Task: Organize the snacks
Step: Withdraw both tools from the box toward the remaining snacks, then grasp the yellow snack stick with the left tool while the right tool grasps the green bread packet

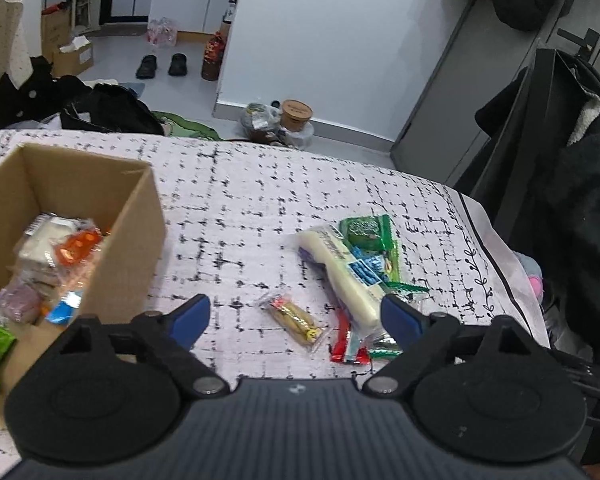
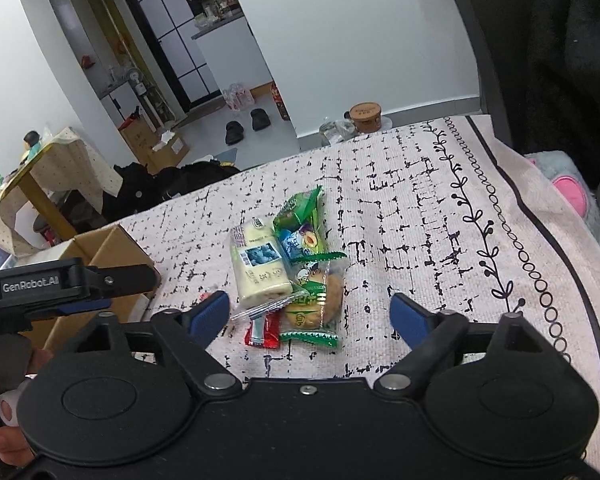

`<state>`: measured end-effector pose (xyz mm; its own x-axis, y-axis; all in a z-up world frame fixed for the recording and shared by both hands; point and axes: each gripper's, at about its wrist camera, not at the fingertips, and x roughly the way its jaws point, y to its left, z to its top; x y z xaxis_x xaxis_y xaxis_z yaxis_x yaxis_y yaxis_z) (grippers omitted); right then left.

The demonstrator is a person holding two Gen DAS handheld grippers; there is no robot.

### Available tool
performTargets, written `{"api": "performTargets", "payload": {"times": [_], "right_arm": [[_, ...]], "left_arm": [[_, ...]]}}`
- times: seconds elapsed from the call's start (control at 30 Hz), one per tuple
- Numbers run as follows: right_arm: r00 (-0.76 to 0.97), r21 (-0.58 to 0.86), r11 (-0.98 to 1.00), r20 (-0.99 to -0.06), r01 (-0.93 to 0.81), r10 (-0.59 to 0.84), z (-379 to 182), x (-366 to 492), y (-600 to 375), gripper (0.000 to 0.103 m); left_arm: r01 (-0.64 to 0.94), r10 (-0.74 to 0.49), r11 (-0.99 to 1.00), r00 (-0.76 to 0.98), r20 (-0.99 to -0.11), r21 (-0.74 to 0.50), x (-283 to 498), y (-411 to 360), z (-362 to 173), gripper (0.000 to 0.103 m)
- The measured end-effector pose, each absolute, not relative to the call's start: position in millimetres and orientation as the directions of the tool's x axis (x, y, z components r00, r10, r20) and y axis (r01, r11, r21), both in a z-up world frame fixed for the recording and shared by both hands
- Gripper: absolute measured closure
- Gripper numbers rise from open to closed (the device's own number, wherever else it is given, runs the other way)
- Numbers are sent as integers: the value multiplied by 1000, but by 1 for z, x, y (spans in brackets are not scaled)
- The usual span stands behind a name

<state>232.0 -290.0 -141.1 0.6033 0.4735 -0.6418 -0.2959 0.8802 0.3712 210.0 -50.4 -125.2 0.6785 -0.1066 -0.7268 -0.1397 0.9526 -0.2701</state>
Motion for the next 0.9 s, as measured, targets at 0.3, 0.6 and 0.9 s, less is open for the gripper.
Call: {"api": "performTargets", "payload": {"times": [0.3,0.6,0.9], "right_arm": [[573,368,884,-673,-287,467,-154,252,-279,51],[581,330,906,-695,-265,423,-163,268,-275,62],[554,306,906,-718,-293,422,-172,274,-258,64]], "left_arm": [[-140,-135,948,635,-761,-285,235,-59,-160,44],[-178,-129,940,602,-788,-290,250,-56,-184,54],[-193,-106,945,583,-805,-264,262,-62,-198,54]]}}
